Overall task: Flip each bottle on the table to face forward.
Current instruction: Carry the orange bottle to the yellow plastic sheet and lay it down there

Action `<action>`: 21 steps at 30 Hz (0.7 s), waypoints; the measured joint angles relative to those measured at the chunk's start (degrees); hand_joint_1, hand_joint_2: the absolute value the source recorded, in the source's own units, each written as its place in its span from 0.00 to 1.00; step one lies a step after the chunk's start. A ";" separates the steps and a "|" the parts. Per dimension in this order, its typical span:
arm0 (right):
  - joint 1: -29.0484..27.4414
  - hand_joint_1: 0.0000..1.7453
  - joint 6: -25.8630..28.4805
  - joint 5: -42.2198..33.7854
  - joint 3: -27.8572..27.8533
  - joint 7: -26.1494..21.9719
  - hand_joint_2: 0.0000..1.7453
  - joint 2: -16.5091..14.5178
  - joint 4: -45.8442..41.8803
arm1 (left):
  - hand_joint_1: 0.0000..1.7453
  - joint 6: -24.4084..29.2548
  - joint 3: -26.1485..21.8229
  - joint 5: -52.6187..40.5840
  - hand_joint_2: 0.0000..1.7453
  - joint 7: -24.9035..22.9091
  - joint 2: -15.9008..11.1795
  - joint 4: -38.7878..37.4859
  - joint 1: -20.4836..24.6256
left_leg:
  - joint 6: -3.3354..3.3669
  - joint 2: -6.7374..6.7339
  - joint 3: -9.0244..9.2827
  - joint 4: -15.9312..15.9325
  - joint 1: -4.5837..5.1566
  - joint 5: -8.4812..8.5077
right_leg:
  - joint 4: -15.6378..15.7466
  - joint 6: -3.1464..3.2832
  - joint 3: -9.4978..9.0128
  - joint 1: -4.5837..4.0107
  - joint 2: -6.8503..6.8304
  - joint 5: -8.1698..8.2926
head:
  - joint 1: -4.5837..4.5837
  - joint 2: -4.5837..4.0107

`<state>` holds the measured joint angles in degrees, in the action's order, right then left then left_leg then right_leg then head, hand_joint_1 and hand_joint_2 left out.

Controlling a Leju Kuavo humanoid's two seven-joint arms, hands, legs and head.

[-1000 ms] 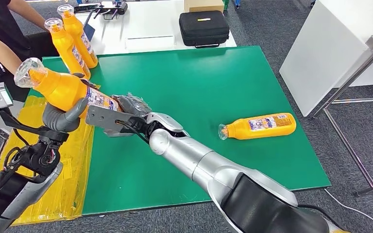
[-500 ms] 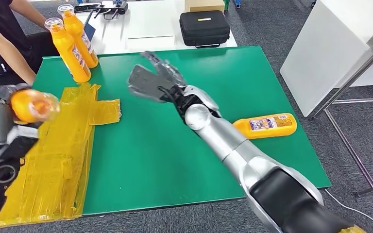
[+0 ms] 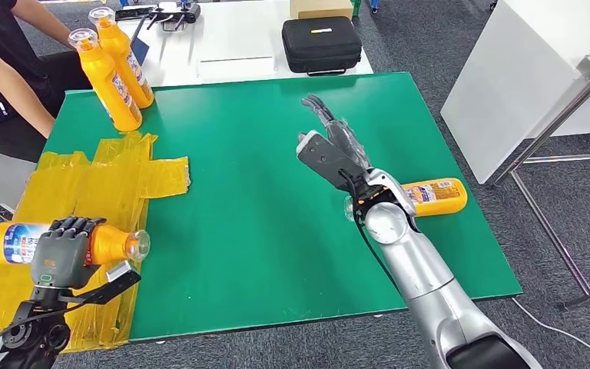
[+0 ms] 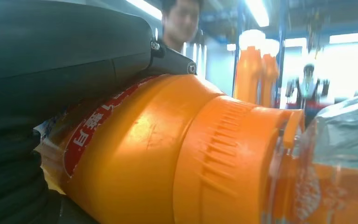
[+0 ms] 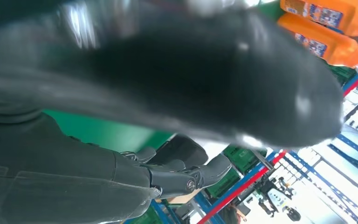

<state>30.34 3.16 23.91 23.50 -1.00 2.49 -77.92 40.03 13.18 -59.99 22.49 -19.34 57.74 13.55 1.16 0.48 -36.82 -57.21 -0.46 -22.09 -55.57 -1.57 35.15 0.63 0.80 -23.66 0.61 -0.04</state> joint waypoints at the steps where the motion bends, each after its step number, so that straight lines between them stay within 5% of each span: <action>1: -0.47 0.00 0.03 0.05 -0.04 -0.10 0.00 0.24 -0.29 | 1.00 0.01 0.39 0.81 1.00 0.92 0.00 -1.68 0.17 | 0.00 -0.01 0.00 0.00 -0.01 0.00 | 0.00 0.00 0.00 -0.01 0.00 0.00 | 0.01 0.00; 4: -1.24 0.00 0.25 -0.19 -0.04 -0.42 0.00 0.94 -0.65 | 1.00 -0.42 2.87 6.48 1.00 4.08 -0.17 -7.42 1.95 | -0.02 0.02 0.00 0.00 -0.04 0.02 | -0.01 0.01 0.01 -0.02 -0.02 -0.01 | 0.01 0.00; 6: -1.34 0.00 0.49 -0.79 0.02 -0.87 0.00 1.48 -0.61 | 0.50 -2.21 6.19 12.87 1.00 5.69 -0.95 -11.19 4.58 | -0.04 0.07 -0.02 0.00 -0.05 0.04 | -0.02 0.01 -0.01 -0.03 -0.06 -0.01 | -0.01 0.00; 8: -1.26 0.00 0.74 -1.37 0.11 -1.49 0.00 1.99 -0.31 | 0.00 -5.81 10.58 19.65 0.50 6.11 -2.38 -14.08 8.43 | -0.05 0.15 -0.01 0.01 -0.05 0.06 | -0.06 0.01 -0.07 -0.03 -0.14 -0.01 | -0.01 0.00; 10: -1.09 0.00 0.92 -1.73 0.21 -2.17 0.00 2.33 0.24 | 0.00 -10.42 15.67 25.48 0.00 5.27 -4.09 -16.36 12.36 | -0.07 0.19 0.01 0.01 -0.05 0.08 | -0.10 0.01 -0.11 -0.03 -0.18 0.00 | 0.01 0.00; 13: -0.95 0.00 0.98 -1.92 0.34 -2.72 0.00 2.65 0.97 | 0.00 -14.24 22.25 29.70 0.00 3.67 -6.05 -18.42 15.86 | -0.09 0.10 0.06 0.01 -0.04 0.10 | -0.12 0.02 -0.11 -0.02 -0.13 0.04 | 0.00 0.00; 21: -1.01 0.00 1.69 -1.63 0.61 -2.95 0.00 4.01 1.60 | 0.00 -13.14 33.88 44.13 0.00 3.40 -10.39 -17.49 18.30 | -0.10 0.09 0.07 0.00 -0.04 0.10 | -0.12 0.02 -0.08 -0.02 -0.12 0.02 | 0.00 0.00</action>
<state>29.34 4.85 22.28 24.11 -3.96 6.50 -76.32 26.89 47.06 -15.86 25.89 -29.73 40.25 31.85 1.06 0.57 -36.75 -57.21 -0.50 -21.99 -55.69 -1.55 35.06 0.61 0.68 -23.64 0.61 -0.04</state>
